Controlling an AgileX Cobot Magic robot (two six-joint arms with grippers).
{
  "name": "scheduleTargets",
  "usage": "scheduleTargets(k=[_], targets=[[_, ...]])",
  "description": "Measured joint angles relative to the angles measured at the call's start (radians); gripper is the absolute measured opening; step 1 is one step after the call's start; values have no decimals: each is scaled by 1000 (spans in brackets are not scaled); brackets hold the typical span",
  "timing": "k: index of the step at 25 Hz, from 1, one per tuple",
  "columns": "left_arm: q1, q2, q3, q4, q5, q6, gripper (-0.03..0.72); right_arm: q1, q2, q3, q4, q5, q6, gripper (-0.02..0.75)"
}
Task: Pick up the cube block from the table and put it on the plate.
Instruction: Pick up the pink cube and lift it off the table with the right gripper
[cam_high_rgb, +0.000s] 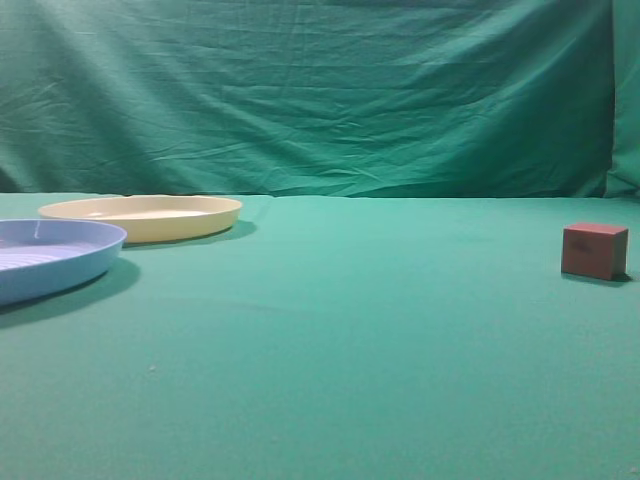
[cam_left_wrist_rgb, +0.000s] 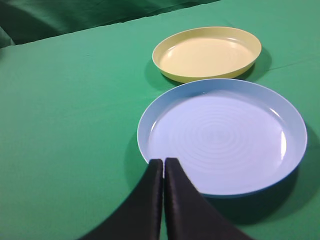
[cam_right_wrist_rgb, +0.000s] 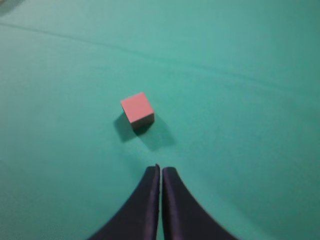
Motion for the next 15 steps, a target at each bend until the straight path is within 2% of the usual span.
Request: scheduleTargets(k=[7, 9, 10, 11, 15], targets=[[0, 0, 0, 0, 0, 0, 0, 219, 230, -103, -345, -20, 304, 0], [0, 0, 0, 0, 0, 0, 0, 252, 293, -128, -364, -27, 332, 0], [0, 0, 0, 0, 0, 0, 0, 267, 320, -140, -364, -33, 337, 48], [0, 0, 0, 0, 0, 0, 0, 280, 350, -148, -362, -43, 337, 48], [0, 0, 0, 0, 0, 0, 0, 311, 462, -173, -350, -93, 356, 394]])
